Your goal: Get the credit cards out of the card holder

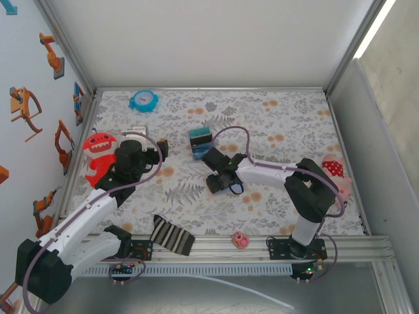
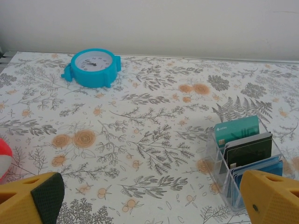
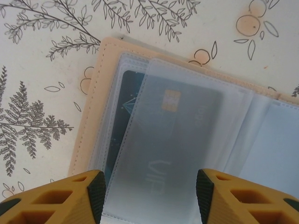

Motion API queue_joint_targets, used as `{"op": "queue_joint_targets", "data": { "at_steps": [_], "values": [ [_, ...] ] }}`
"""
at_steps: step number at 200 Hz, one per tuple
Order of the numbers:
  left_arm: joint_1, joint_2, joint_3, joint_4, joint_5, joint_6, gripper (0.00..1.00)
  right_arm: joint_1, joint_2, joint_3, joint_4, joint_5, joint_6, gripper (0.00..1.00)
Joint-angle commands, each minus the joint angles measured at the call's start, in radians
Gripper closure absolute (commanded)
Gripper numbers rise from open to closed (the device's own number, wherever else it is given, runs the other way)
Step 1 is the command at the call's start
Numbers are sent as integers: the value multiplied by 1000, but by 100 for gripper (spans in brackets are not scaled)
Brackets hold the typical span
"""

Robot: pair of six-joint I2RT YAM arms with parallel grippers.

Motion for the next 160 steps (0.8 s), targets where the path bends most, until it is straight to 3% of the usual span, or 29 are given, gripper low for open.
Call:
{"op": "queue_joint_targets", "data": {
  "at_steps": [1, 90, 160],
  "values": [
    [-2, -10, -14, 14, -30, -33, 3, 10, 19, 29, -27, -8, 17, 39],
    [-2, -10, -21, 23, -32, -49, 3, 10, 41, -6, -14, -5, 18, 42],
    [-2, -30, -17, 13, -14, -48, 3, 10, 26, -24, 5, -20, 14, 61]
  ]
}}
